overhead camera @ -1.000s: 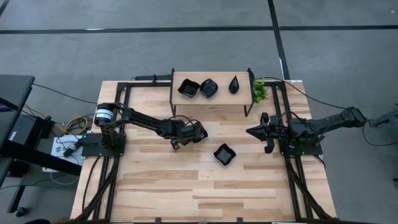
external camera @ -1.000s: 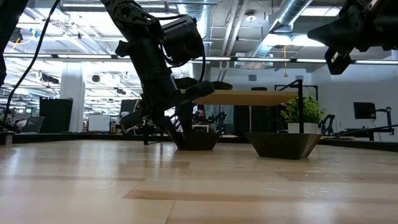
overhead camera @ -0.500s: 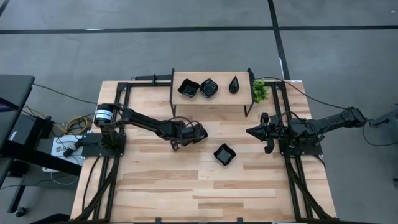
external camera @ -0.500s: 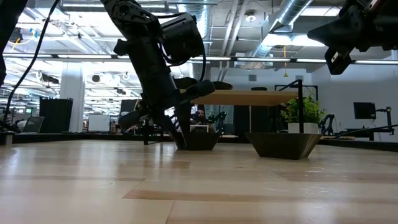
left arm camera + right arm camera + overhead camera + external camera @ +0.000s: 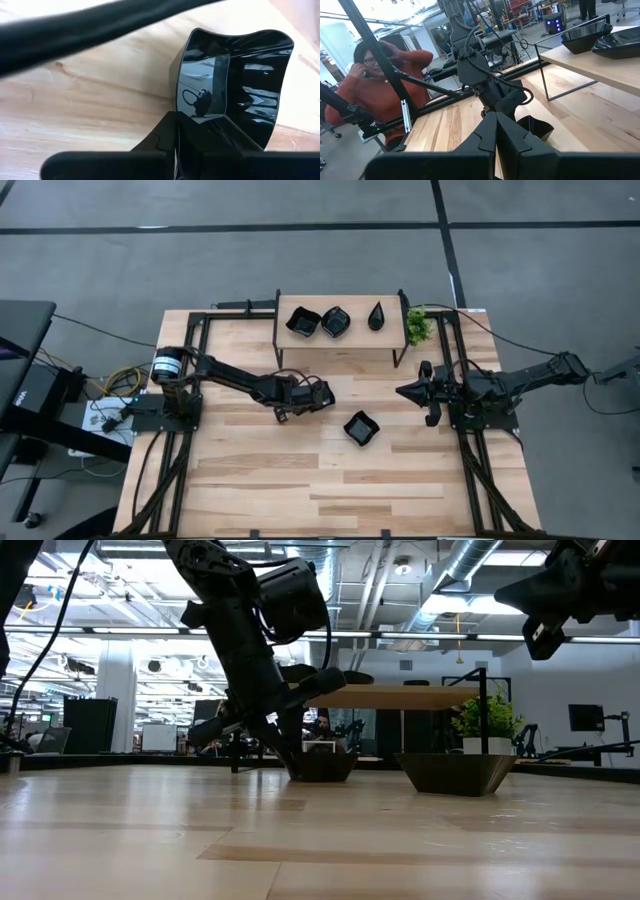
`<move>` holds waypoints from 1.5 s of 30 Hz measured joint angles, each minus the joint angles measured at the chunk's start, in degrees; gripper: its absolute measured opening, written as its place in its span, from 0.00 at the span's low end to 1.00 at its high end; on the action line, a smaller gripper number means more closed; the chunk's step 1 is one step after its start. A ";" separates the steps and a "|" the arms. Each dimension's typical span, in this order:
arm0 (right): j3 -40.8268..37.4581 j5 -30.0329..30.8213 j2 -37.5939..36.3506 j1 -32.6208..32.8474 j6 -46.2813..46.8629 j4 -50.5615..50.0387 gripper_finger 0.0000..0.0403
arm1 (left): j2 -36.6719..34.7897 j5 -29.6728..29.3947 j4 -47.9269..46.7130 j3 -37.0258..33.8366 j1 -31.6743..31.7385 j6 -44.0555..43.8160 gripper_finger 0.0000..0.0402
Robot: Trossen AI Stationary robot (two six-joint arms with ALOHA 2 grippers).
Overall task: Pick & Place Mini shaped plates
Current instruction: Stack the distorted square plate on top of the other distorted square plates on the shelf
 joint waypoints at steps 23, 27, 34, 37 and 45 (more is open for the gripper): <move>0.00 0.00 0.02 0.00 0.00 0.00 0.00 | -20.13 -4.85 0.71 -0.08 -2.73 12.55 0.02; 0.00 0.01 0.02 -0.01 0.00 0.00 0.00 | -24.53 -7.05 0.93 -0.07 -0.89 17.43 0.02; 0.00 0.01 0.00 -0.01 0.00 0.00 0.00 | -29.92 -8.64 3.39 -0.04 5.63 28.43 0.02; 0.00 0.02 0.01 -0.01 0.00 0.00 0.00 | -31.06 -7.14 5.65 -0.04 9.14 32.71 0.02; 0.00 0.02 0.00 -0.01 0.89 0.02 0.00 | -31.63 -6.08 10.33 -0.02 17.64 36.07 0.02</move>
